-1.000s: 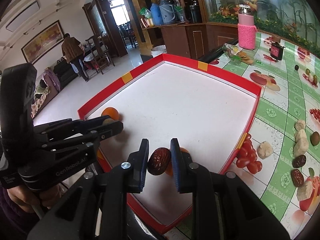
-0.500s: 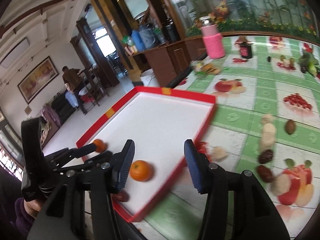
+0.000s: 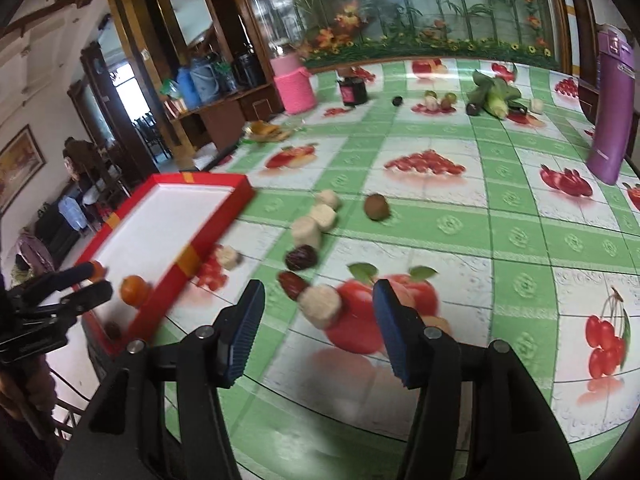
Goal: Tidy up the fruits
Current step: 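Carry the date and kiwi into the tray and open both tools, then grasp the beige cube with the right tool while the left tool grasps a red date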
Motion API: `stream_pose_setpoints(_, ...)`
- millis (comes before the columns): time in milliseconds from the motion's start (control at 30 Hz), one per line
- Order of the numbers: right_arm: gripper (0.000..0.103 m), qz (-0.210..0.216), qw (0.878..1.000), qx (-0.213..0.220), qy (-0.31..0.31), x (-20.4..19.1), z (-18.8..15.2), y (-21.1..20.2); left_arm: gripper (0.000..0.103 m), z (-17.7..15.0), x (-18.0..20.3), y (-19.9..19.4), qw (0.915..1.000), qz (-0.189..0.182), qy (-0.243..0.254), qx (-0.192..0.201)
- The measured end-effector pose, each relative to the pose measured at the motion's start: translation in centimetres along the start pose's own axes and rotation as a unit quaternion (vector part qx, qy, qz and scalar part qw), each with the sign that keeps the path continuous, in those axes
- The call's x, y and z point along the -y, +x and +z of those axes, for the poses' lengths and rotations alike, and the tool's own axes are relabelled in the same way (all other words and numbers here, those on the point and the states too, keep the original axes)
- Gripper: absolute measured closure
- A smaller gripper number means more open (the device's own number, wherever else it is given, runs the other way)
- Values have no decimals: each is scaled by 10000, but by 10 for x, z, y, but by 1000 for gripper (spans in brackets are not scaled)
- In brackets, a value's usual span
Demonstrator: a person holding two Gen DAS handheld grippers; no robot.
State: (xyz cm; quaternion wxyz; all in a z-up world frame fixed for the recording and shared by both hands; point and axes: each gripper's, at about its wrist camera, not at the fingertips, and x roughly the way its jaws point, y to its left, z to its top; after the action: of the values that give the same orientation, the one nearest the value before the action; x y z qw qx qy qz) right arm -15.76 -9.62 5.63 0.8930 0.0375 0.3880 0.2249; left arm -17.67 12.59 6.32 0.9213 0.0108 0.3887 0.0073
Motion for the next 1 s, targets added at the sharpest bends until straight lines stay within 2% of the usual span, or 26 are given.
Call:
stream_pose_setpoints(67,45,-224,9997,-97,-52,5,-3,5,29,-1,8,2,9999,-42,106,-58)
stream_pose_setpoints(267,45,-385,9985,-380,-72,15,-6,15,29,-3,10,4,9998,-66,75,-176)
stream_pose_setpoints(533,45,-25,9985,-383,-397,-11,0,22,29,-3,11,10,9995,-129,4,-275)
stream_pose_setpoints(667,49,-156,9965,-448,-688,-30,3,34,29,-4,11,10,9995,-146,10,-290)
stream_pose_setpoints(767,55,-252,9965,-474,-640,-30,6,39,29,-2,8,9,9995,-162,-45,-279)
stream_pose_setpoints(833,56,-367,9957,-528,-662,-27,7,41,29,-2,7,9,9994,-192,-62,-278)
stream_pose_setpoints(867,56,-467,9943,-634,-713,-27,6,44,29,-1,7,10,9994,-202,-62,-281)
stream_pose_setpoints(967,56,-382,9927,-943,-640,-22,3,51,29,0,11,12,9993,-236,-52,-302)
stream_pose_setpoints(1000,56,-402,9925,-929,-682,-22,1,51,29,0,12,13,9992,-257,-45,-315)
